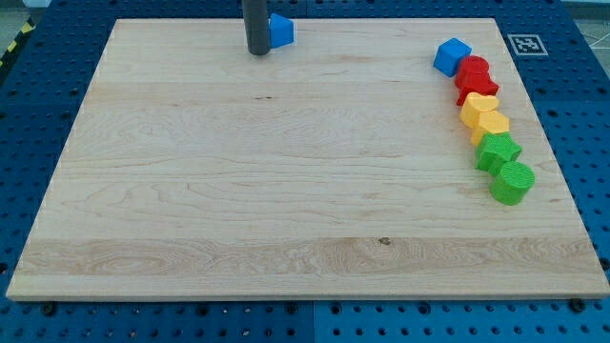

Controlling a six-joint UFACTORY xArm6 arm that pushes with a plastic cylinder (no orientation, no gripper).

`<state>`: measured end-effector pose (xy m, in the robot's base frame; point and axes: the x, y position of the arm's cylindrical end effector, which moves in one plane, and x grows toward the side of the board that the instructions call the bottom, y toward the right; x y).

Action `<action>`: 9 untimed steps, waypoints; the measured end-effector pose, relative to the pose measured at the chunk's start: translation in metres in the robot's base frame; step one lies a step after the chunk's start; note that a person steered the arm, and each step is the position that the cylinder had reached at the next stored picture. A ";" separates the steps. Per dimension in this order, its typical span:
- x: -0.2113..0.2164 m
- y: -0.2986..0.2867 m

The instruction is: Nudge the blue triangle down a bit

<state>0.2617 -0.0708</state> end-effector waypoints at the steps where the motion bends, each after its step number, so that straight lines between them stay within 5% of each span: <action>1: -0.010 -0.009; 4: -0.067 -0.040; 9: -0.069 0.017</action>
<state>0.1926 -0.0540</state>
